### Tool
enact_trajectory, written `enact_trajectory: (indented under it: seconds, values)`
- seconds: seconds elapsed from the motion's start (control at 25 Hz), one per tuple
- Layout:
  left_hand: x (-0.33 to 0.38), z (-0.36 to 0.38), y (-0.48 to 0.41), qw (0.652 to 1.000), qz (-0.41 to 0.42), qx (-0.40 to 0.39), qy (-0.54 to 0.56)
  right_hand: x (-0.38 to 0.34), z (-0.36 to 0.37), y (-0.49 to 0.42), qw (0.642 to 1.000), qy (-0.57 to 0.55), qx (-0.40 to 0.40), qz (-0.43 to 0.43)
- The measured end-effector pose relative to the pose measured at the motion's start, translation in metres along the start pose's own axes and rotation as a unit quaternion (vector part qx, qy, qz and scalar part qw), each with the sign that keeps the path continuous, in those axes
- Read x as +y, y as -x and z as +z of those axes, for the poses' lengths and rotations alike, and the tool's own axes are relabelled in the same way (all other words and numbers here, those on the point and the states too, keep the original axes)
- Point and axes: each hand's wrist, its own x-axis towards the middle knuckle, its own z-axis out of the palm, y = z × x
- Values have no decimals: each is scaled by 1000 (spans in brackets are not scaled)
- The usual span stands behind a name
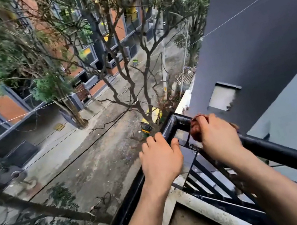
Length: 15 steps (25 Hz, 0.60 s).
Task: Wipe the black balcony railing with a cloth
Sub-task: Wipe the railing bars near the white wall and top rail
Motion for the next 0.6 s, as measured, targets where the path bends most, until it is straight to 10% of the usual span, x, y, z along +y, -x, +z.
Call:
enact_trajectory:
  seconds: [0.24,0.44,0.6]
  values:
    - [16,1,-24,999,0,49,-21,-46,22,-80,993,-26,-68,-94]
    - [10,7,-23,999,15,47,-19,4,63,7,978,-52,136,-147]
    - [4,19,-8,997,40,57,-41,29,92,59,977,19,137,-162]
